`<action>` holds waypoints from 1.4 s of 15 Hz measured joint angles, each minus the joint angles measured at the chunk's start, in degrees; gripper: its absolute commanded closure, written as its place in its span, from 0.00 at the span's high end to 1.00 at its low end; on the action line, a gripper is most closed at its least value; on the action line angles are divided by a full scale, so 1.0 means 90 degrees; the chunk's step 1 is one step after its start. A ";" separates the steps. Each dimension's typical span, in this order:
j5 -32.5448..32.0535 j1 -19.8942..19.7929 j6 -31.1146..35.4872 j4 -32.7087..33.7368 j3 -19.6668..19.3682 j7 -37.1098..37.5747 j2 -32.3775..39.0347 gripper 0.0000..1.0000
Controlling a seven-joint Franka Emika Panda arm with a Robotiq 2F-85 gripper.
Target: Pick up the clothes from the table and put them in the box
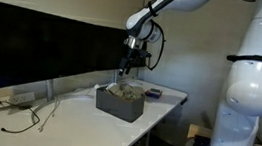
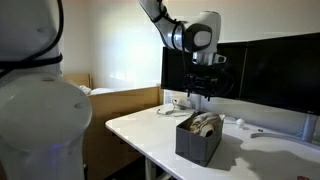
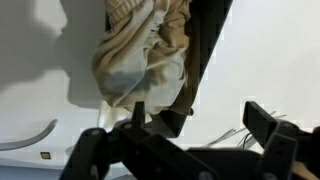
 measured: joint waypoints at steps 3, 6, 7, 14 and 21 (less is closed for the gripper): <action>-0.0001 -0.0012 -0.0184 0.0117 -0.0234 0.0000 -0.0044 1.00; -0.0001 -0.0010 -0.0213 0.0134 -0.0274 0.0000 -0.0044 1.00; -0.0001 -0.0009 -0.0214 0.0134 -0.0270 0.0000 -0.0044 1.00; -0.0001 -0.0022 -0.0244 0.0170 -0.0434 -0.0006 0.0146 1.00; 0.0285 -0.0076 -0.0501 0.0435 -0.0544 -0.0148 0.0633 1.00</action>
